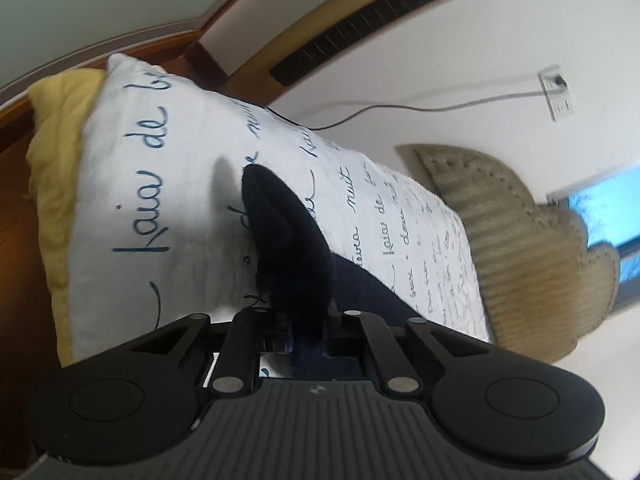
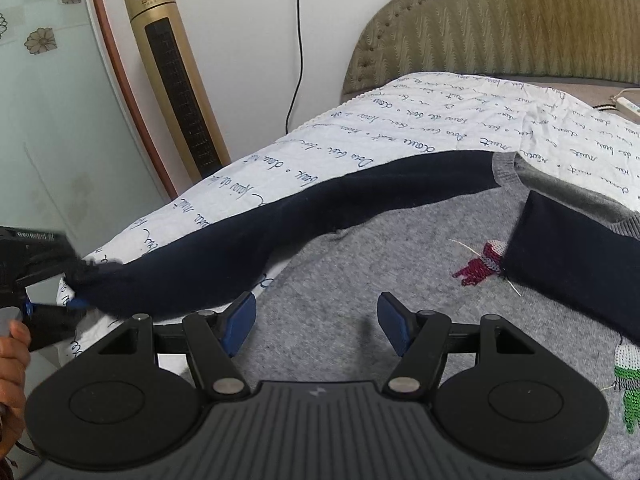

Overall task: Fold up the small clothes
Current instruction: 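Lift the sleeve and fold it across the sweater body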

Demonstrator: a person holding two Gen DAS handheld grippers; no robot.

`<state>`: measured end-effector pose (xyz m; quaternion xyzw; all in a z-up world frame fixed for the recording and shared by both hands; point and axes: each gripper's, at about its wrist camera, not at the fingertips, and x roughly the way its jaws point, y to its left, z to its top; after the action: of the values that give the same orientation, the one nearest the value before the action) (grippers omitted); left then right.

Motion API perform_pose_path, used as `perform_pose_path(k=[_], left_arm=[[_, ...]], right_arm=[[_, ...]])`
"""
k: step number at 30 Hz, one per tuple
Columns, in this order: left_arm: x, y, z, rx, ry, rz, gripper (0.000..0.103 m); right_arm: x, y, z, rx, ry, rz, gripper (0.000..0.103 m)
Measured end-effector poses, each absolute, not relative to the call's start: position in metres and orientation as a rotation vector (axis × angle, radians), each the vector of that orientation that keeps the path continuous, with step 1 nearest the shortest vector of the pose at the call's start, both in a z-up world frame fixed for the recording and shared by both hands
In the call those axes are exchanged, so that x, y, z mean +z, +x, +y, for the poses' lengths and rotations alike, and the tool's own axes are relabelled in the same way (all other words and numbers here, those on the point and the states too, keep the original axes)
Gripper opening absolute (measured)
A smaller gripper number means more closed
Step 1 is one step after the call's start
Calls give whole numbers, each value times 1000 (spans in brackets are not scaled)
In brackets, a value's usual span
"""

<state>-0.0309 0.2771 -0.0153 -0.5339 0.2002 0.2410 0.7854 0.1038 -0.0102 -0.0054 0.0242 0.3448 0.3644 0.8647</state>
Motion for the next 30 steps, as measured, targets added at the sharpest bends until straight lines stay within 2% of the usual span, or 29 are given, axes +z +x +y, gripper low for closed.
perform_pose_path(k=[1, 2, 8, 14, 16, 17, 20, 25, 30], left_arm=[[-13, -30, 275, 523, -1124, 434, 9], [-9, -29, 273, 521, -1084, 431, 9], [24, -8, 263, 535, -838, 414, 8], [65, 26, 287, 645, -666, 382, 8], [79, 46, 293, 676, -592, 382, 8], [84, 55, 295, 694, -564, 383, 8], [102, 86, 295, 701, -503, 392, 8], [127, 136, 242, 569, -335, 363, 8], [120, 171, 161, 358, -201, 379, 9]], right_arm=[[-6, 105, -12, 760, 54, 725, 67], [-7, 106, -13, 757, 58, 726, 67], [-9, 113, -24, 735, 73, 732, 67], [-8, 121, -50, 665, 92, 703, 67], [-9, 126, -60, 628, 99, 700, 70], [-11, 129, -65, 615, 108, 709, 75], [-16, 134, -76, 590, 124, 734, 75], [-15, 135, -96, 557, 166, 699, 75], [-18, 140, -118, 491, 210, 700, 75]])
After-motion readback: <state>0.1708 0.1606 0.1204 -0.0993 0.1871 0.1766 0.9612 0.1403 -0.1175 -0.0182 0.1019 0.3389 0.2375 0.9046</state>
